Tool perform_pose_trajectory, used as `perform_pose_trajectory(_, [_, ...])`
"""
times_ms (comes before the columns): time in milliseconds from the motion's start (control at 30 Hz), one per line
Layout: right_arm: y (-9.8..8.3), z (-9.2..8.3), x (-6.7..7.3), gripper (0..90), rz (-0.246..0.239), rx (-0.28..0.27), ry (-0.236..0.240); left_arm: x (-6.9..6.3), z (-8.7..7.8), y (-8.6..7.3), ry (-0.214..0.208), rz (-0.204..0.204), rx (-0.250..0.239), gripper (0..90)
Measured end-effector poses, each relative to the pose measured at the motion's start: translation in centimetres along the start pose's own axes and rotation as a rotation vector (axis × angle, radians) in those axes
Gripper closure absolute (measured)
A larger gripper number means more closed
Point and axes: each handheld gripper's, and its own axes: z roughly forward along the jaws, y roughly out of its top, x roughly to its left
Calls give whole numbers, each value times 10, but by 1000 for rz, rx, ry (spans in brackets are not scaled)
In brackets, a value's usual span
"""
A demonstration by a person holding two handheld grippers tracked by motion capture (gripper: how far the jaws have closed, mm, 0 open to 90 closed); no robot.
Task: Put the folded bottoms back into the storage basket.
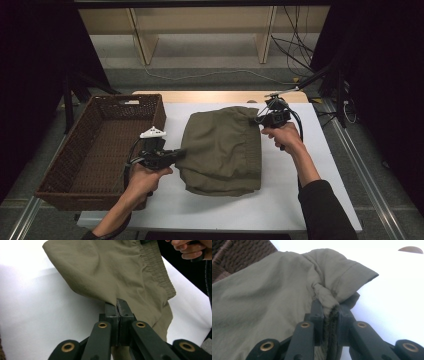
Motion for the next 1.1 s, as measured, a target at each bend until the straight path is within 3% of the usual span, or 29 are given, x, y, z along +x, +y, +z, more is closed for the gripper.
perform_pose_trajectory(133, [6,-2,7,795,4,-15,16,4,-13,7,-5,10,-17,887])
perform_pose_trajectory(167, [9,-3,10,795,11,-19,19,6,-20,9,5,12,-41,887])
perform_pose_trajectory(433, [30,-10,33,796,-8,-51,22,16,-36,17,1,7,-55,886])
perform_pose_trajectory(500, [37,-7,43,797,-21,-54,27,22,-45,20,1,2,-66,887])
perform_pose_trajectory(700, [46,2,55,797,-24,-59,42,33,-62,26,3,1,-77,887])
perform_pose_trajectory(1100, [66,7,79,797,-49,-81,52,52,-82,28,13,-20,-102,886])
